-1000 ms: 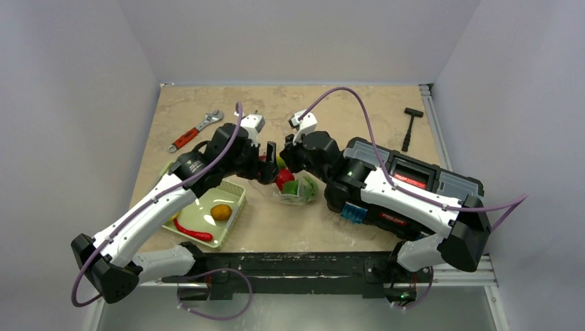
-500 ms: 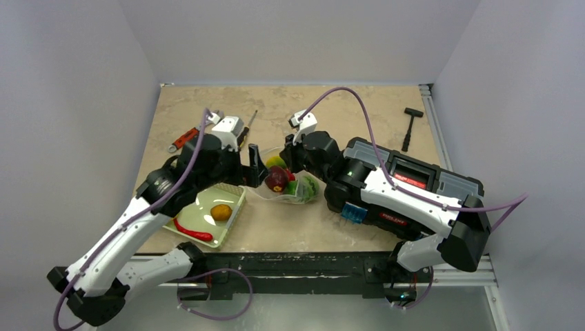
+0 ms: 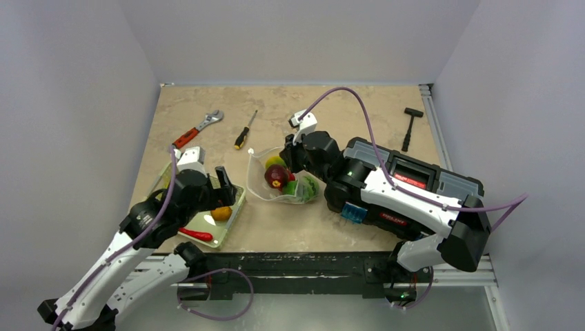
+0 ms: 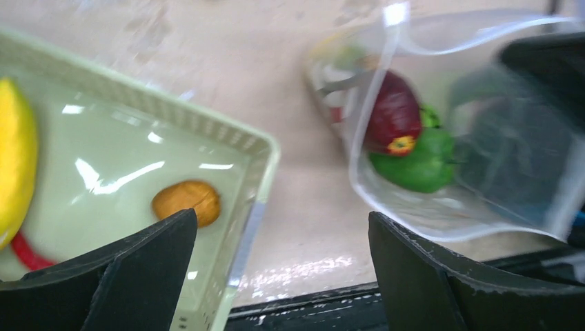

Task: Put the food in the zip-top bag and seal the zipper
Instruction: Pick up the fake fruit from the bin.

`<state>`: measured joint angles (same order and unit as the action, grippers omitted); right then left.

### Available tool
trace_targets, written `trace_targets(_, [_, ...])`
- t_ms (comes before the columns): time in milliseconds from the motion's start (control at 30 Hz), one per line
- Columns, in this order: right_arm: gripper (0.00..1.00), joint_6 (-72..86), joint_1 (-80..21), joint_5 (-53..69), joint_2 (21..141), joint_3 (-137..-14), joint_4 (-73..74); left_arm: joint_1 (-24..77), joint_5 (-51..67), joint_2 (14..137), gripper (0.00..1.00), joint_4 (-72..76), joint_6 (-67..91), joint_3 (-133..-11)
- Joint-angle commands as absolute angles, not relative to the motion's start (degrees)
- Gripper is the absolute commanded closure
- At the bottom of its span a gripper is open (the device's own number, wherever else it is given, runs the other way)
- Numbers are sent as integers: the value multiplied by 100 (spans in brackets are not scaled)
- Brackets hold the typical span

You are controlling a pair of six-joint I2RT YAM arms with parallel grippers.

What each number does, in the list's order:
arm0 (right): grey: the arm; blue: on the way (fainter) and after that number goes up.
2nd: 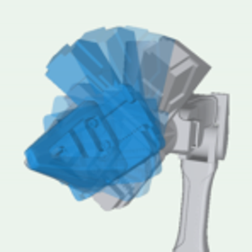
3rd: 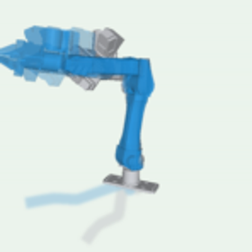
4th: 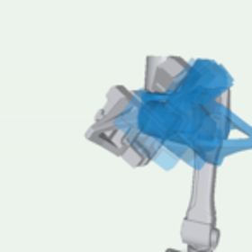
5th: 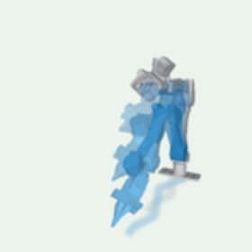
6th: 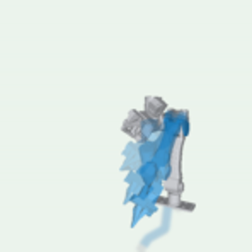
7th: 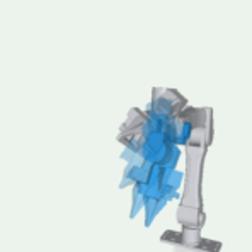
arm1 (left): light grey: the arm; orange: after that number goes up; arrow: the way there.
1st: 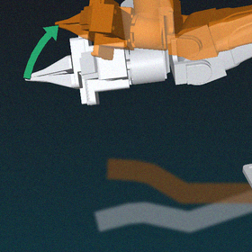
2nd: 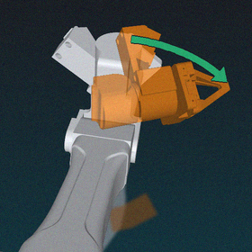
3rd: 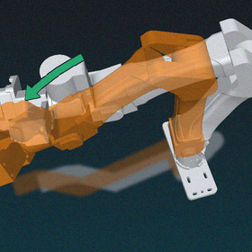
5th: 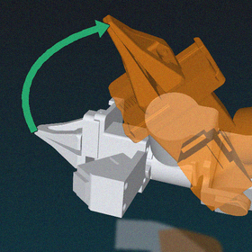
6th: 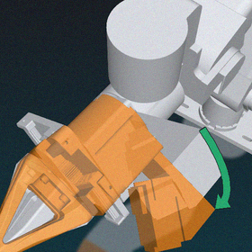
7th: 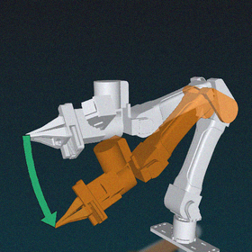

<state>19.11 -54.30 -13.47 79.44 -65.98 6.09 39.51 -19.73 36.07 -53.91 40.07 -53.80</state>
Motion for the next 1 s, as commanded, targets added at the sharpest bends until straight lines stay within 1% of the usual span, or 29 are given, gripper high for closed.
trace_targets(0, [100, 1991, -5423, -1256, 7803, -6681, 352, 3969, -3042, 3738, 5, -6211, 5593, -4907])
trace_targets(133, [100, 2010, -5423, -1217, 7814, -6696, 380, 3969, -3232, 4193, 4, -6452, 6859, -4559])
trace_targets(200, [100, 2012, -5424, -1228, 7793, -6687, 399, 3957, -3234, 4555, 1, -6518, 7256, -4519])
trace_targets(267, [100, 2021, -5423, -1245, 7770, -6666, 411, 3924, -3250, 4936, 0, -6580, 7484, -4535])
trace_targets(400, [100, 2023, -5423, -1281, 7717, -6624, 411, 3622, -3129, 5671, 0, -6476, 7626, -4440])
trace_targets(467, [100, 2024, -5423, -1290, 7723, -6631, 421, 3210, -2744, 5855, 0, -6194, 7540, -4262])
trace_targets(567, [100, 2000, -5423, -1294, 7743, -6651, 440, 2885, -2258, 5878, 1, -5512, 7477, -3865])
trace_targets(700, [100, 1986, -5427, -1302, 7784, -6662, 444, 2838, -2048, 5849, 4, -4929, 7636, -3564])
trace_targets(900, [100, 1990, -5423, -1288, 7844, -6682, 432, 2807, -2210, 6215, 7, -4817, 7798, -3385])
trace_targets(967, [100, 1991, -5423, -1278, 7863, -6698, 431, 2756, -2271, 6348, 10, -4735, 7776, -3331])
